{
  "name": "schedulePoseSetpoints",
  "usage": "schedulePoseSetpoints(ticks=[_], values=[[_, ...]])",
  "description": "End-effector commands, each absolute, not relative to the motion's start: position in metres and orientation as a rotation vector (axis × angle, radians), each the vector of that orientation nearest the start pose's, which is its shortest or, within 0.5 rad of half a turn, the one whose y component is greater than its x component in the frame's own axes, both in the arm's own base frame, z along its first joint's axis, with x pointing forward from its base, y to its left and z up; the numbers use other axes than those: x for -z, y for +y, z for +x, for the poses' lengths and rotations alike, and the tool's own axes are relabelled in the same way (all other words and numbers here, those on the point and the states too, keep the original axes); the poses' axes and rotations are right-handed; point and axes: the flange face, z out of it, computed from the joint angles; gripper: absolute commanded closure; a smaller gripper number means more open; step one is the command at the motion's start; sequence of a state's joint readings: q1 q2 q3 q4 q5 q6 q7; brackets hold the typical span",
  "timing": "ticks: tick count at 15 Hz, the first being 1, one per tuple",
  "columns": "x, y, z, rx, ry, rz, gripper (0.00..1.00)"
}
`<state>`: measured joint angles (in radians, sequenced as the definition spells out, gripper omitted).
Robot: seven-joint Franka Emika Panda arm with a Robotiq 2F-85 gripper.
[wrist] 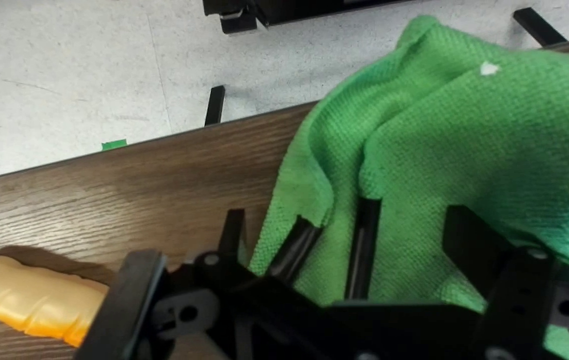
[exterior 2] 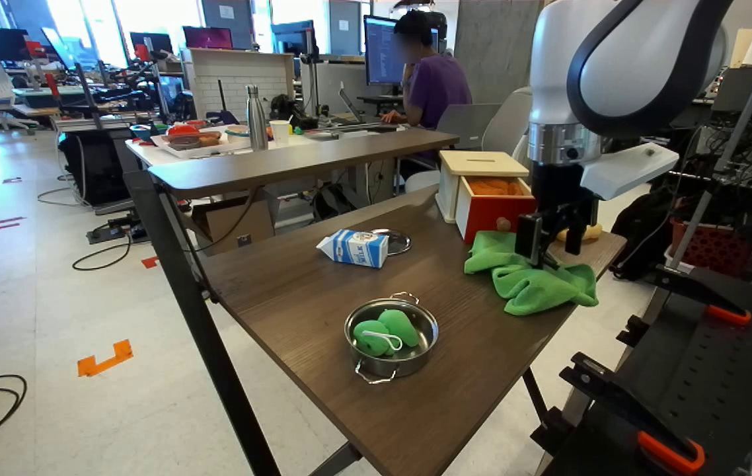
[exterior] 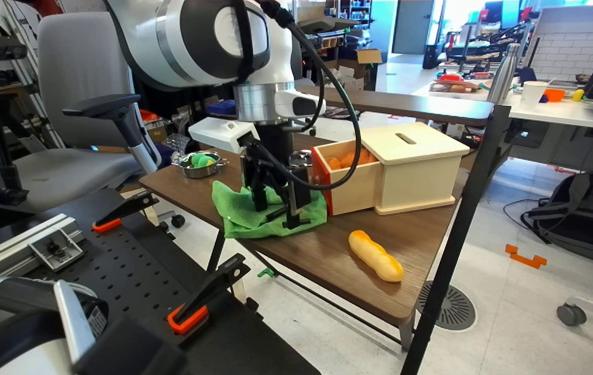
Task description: Unfold the green object on the table
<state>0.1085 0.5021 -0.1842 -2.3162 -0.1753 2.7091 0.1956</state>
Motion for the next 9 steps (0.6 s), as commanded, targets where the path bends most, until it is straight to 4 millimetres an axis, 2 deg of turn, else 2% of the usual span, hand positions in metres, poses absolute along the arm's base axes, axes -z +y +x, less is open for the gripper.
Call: schedulePoseSetpoints(ticks=[1,2,3,9], values=[[-0.1289,-0.0305,0.4956,-0.104,0.100,-3.303,0.00],[-0.1291,-0.0288,0.4957,-0.097,0.094,-3.302,0.10],[-0.1292,-0.0274,0.4958,-0.090,0.088,-3.302,0.26],[-0.1293,-0.0260,0.4967,-0.059,0.077,-3.301,0.73]])
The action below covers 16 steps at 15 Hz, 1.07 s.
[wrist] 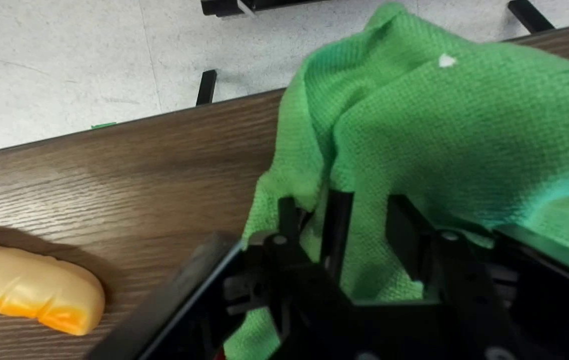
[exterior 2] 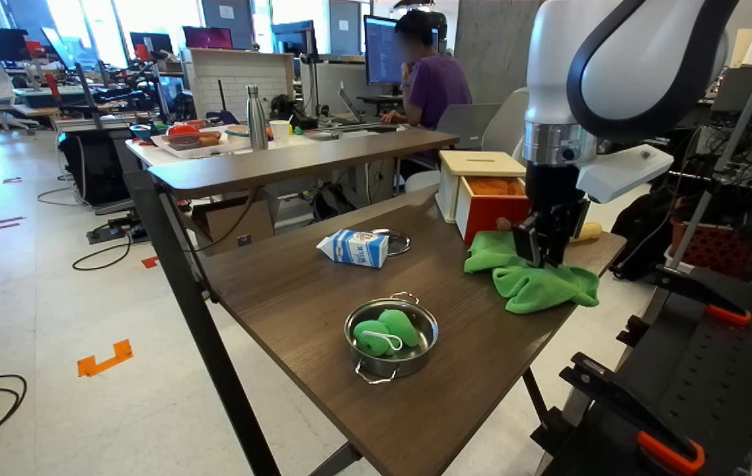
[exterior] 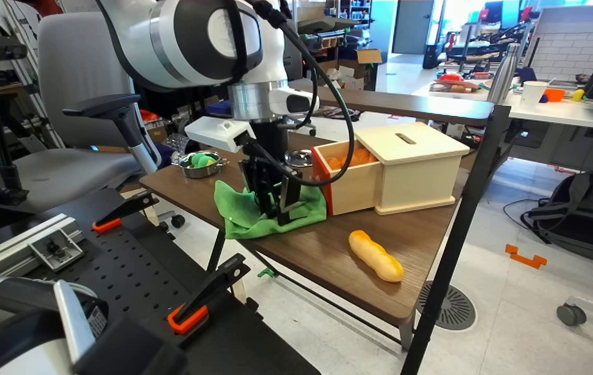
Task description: Unfold the green object on the table
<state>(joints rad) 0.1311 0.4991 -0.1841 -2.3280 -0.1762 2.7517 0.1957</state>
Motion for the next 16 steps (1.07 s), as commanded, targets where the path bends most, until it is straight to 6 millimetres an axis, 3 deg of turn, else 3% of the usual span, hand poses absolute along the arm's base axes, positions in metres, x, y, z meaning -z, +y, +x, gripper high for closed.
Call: schedulePoseSetpoints(ticks=[1,4,6,8,16], values=[[-0.130,-0.026,0.497,-0.057,0.078,-3.302,0.80],[-0.130,-0.027,0.497,-0.058,0.082,-3.305,1.00],[-0.130,-0.027,0.496,-0.056,0.080,-3.303,1.00],[-0.132,-0.027,0.494,-0.052,0.076,-3.299,0.71],[-0.140,-0.025,0.483,-0.004,0.062,-3.281,0.13]])
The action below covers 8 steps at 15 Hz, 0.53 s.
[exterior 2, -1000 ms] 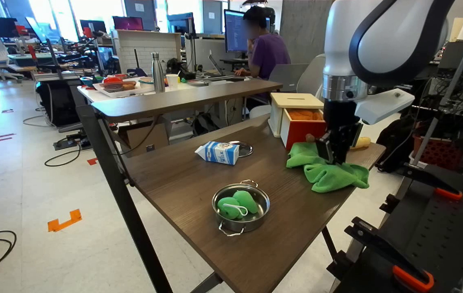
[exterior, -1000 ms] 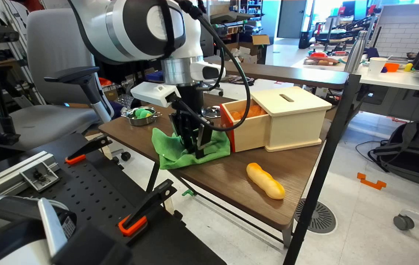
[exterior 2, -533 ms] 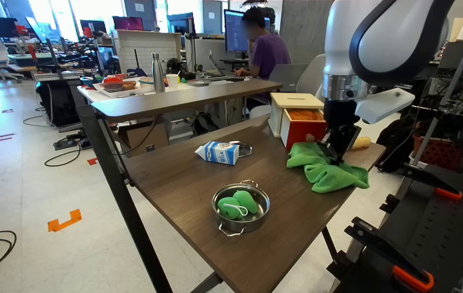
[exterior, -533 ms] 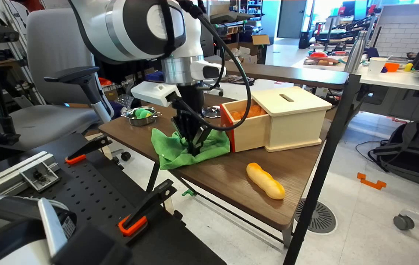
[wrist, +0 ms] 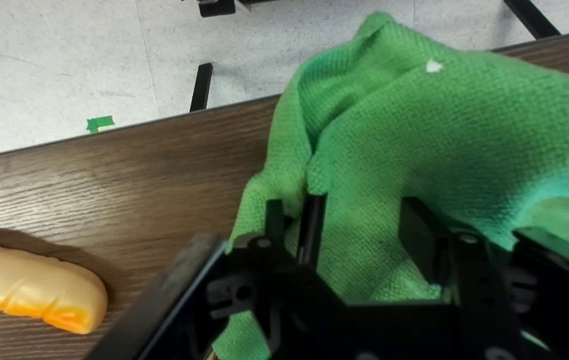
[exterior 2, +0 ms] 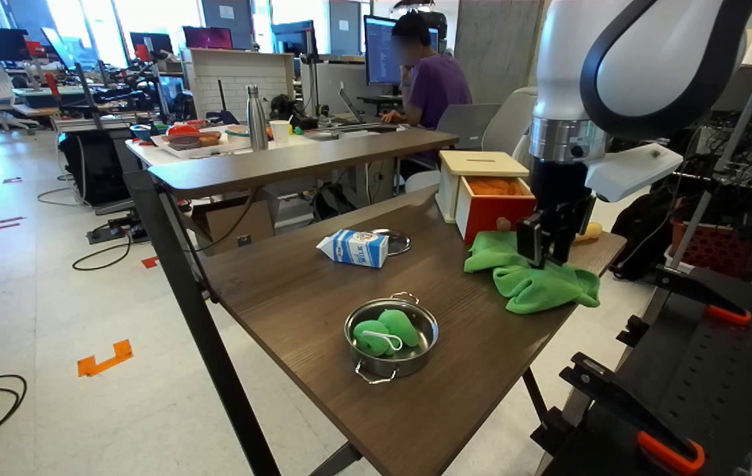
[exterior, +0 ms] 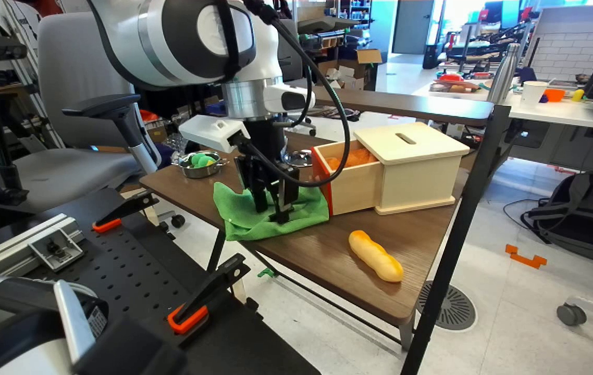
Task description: Unfold the green object on the table
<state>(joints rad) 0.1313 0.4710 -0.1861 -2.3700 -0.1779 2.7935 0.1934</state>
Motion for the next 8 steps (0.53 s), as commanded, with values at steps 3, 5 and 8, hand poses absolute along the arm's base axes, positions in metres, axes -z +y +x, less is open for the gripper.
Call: schedulePoseSetpoints(ticks=[3,5,8], values=[[-0.1442,-0.0239,0.4799,0.017,0.059,-3.276,0.00],[-0.1453,-0.0244,0.4793,0.027,0.052,-3.278,0.29],[-0.1449,-0.0257,0.4801,0.020,0.060,-3.276,0.44]])
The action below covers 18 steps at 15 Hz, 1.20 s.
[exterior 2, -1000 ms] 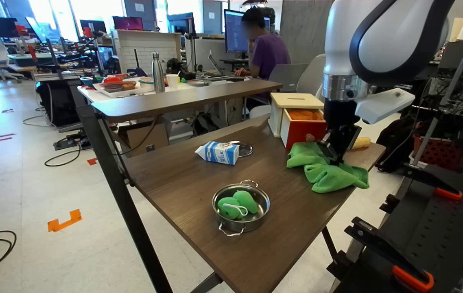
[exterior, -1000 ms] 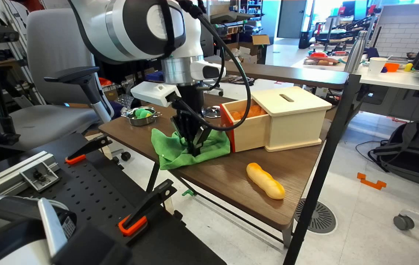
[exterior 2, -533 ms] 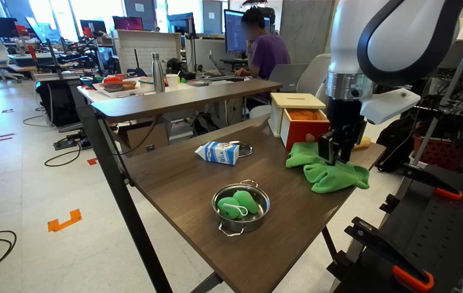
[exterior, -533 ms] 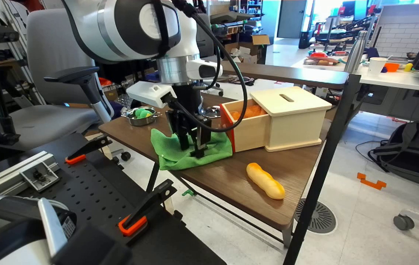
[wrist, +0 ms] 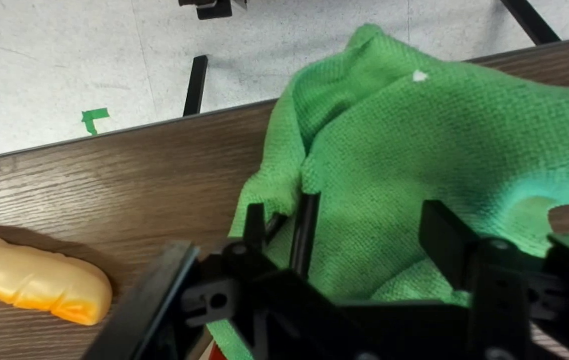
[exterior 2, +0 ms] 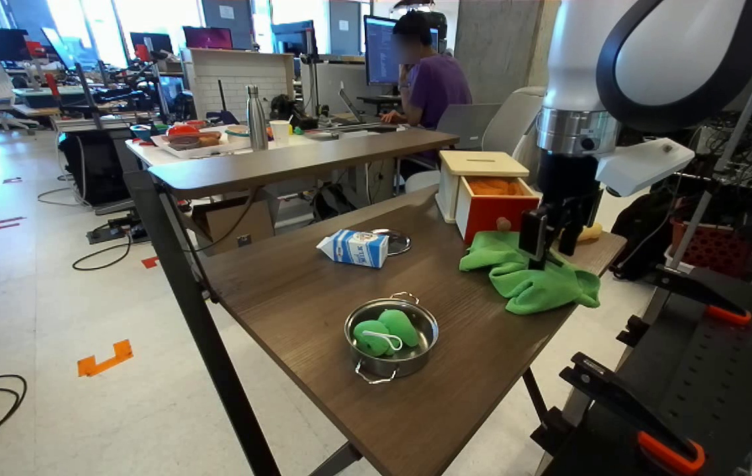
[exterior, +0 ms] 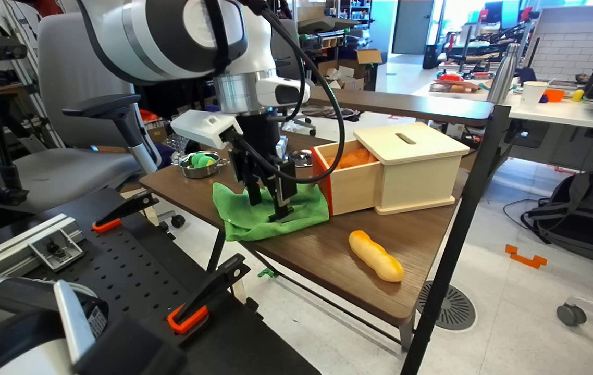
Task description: Unfold the green object on the table
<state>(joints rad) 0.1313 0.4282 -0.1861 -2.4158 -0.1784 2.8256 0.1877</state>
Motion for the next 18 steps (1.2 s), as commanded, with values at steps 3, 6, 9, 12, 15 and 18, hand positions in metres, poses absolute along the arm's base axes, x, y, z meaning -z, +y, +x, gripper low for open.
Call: schedulePoseSetpoints(ticks=[3,6,9,12,15,18], values=[[-0.143,-0.028,0.483,0.004,0.071,-3.275,0.69],[-0.141,-0.031,0.486,-0.008,0.082,-3.275,0.70],[-0.141,-0.034,0.487,-0.018,0.096,-3.273,0.37],[-0.141,-0.038,0.487,-0.017,0.108,-3.272,0.16],[-0.141,-0.041,0.487,-0.018,0.115,-3.269,0.36],[-0.139,-0.042,0.488,-0.024,0.117,-3.273,0.49]])
